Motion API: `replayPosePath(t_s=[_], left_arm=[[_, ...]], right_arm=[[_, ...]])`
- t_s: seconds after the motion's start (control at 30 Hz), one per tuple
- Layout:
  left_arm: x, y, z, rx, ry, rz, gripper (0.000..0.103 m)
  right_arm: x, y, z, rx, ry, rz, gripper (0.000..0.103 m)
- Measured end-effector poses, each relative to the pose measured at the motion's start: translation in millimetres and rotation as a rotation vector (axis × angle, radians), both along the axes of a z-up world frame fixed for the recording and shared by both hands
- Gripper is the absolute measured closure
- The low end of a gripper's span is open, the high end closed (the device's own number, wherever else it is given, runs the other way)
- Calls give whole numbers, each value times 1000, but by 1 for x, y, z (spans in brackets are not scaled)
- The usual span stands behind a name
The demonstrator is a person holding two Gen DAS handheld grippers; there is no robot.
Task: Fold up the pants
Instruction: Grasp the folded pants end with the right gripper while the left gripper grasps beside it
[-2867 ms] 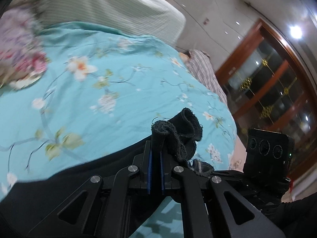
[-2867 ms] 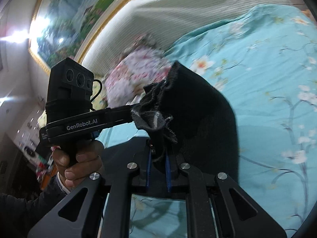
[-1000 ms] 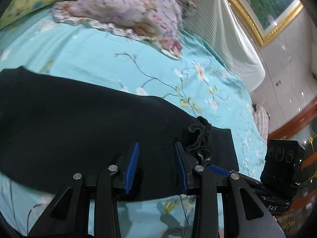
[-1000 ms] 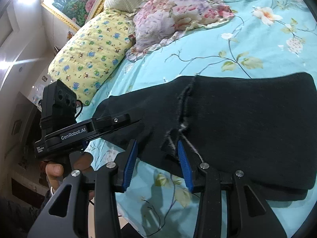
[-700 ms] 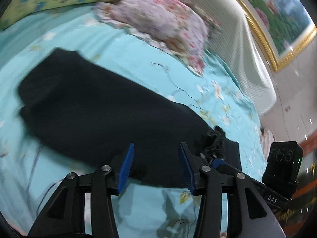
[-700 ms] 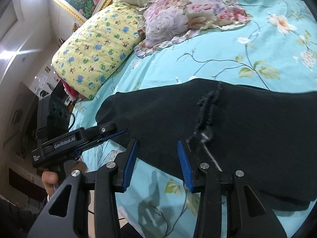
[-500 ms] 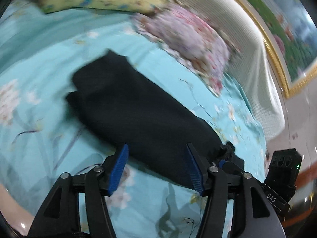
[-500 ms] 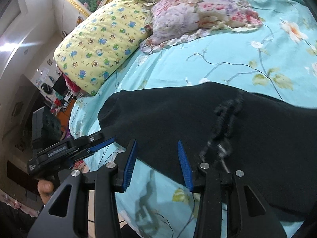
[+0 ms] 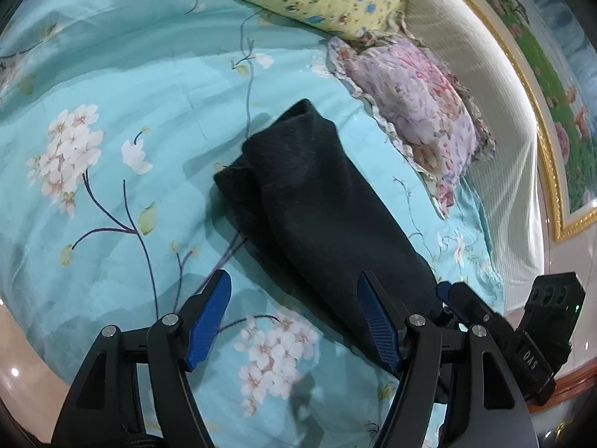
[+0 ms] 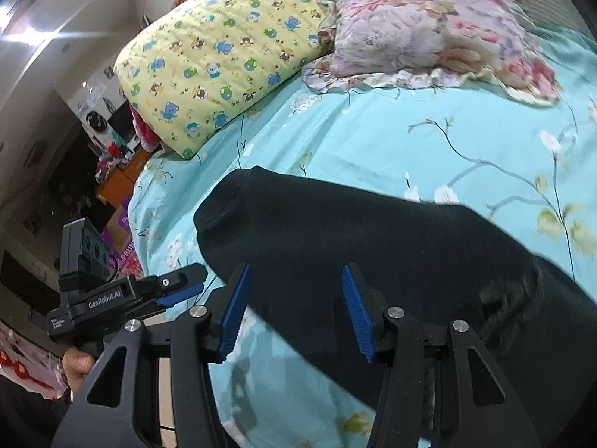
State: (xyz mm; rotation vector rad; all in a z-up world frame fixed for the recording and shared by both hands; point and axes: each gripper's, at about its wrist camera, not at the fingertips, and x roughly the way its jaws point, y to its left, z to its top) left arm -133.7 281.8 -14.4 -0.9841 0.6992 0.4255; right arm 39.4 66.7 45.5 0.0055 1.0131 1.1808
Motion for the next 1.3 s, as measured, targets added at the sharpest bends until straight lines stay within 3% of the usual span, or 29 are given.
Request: replayPosePath(t_s=[0.4,0.73,1.07,1.17,1.27,1.3], left_arm=[[19,24,-18,-57,2,27,29],[23,36,-26,-104,-42,49,26],[29,42,-30,-96,-77,64,27],[30,46,-31,-100,-80,69,33],[34,47,-31,-66,-44,71,53],[37,48,-31,-46,-20,72,65]], right_arm=[[24,61,-3,-68,-36,95,51],[43,138,-9,-121,-83,328,50],[41,203,-34,-208,-103,494,50],[39,214,-38,-216,-93,505,50],[38,213,-38,-196,-65,505,66],[37,210,-36,-190,-66,499,71]])
